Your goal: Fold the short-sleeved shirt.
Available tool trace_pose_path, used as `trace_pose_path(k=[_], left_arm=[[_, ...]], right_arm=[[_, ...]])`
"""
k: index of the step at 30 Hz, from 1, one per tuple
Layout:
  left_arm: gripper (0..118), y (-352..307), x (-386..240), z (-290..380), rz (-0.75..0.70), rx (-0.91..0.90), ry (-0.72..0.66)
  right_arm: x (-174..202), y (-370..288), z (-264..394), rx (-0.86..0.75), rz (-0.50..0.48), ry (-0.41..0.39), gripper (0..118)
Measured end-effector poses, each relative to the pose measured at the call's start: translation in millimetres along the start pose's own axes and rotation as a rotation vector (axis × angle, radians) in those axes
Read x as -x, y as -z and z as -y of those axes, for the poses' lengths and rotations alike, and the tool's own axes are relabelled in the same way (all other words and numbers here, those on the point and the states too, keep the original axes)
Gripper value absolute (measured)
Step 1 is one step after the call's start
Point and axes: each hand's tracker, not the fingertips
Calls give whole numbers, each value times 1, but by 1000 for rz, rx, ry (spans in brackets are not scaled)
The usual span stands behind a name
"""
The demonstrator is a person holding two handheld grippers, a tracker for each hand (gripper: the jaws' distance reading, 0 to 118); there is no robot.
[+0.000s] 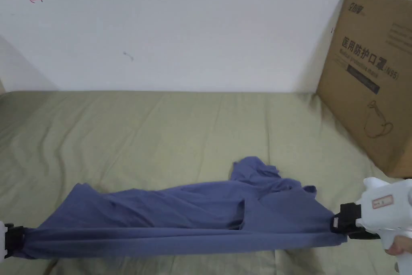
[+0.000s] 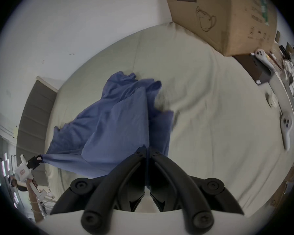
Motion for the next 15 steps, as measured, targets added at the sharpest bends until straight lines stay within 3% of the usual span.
trace_pose_path(k=[6,11,14,15], left_arm=[[2,-75,15,81,-1,23,31],[2,-106,27,148,-28,77,58],[2,-118,36,181,-31,87,34],[2,-118,39,191,-30,96,33]], right_arm=[[-10,-60,108,-11,14,-70,4],[-24,-103,192,-35,-69,41,4],[-37,-110,236,-25,-35,47,4],[-44,-109,247,-14,-17,85,4]])
